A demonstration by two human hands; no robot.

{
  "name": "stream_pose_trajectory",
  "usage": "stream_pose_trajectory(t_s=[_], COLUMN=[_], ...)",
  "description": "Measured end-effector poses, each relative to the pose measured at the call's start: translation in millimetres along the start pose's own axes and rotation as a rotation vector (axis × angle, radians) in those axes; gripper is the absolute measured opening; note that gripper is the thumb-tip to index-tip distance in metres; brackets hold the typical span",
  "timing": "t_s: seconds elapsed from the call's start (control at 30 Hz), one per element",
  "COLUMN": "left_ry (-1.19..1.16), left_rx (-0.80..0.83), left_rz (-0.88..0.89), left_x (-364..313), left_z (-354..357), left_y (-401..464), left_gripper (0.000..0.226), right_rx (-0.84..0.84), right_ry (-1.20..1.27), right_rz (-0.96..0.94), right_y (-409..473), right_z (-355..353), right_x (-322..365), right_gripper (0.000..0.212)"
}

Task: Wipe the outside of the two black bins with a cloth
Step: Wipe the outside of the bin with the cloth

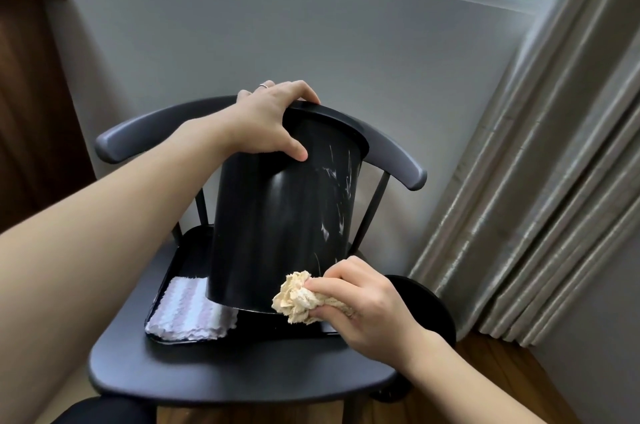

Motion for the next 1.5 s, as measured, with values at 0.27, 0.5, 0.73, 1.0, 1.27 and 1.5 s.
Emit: stream_pose_trajectory(t_s=[0.27,0.5,0.73,1.0,1.27,1.5], left_ry=[0.006,-0.008,-0.004,-0.008,0.027,0.183], left_rx=[0.03,0.023,0.05,0.032,-0.008,0.062], left_rz=[-0.003,0.037,0.015,0.104,0.075,0.066], left_x=[1,-4,-1,-18,-26,-25], left_z=[-2,-2,1,1,1,6], left_y=[-8,-11,-7,-9,-10,-6], left_gripper=[0.076,0.074,0.073,0.068,0.063,0.088], right_rx=[-0.138,-0.32,-0.231,-0.333,-0.37,-0.336], right_ry=[-0.065,-0.101,-0.139,-0.122,-0.061,-0.05], right_rz=[0.025,0.176,0.031,0.272,0.32,0.338], right_y=[55,95,70,117,114,116], right_z=[-26,-56,-40,-75,-81,-82], right_x=[-20,-49,-29,-64,-70,-73], right_gripper=[0.021,0.023,0.022,0.025,0.025,0.025])
Point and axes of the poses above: each hand's wrist, its own y-axis towards the middle knuckle, its own z-axis out of the palm, x = y × z, the point moved 10 cm from there along y, towards the middle knuckle
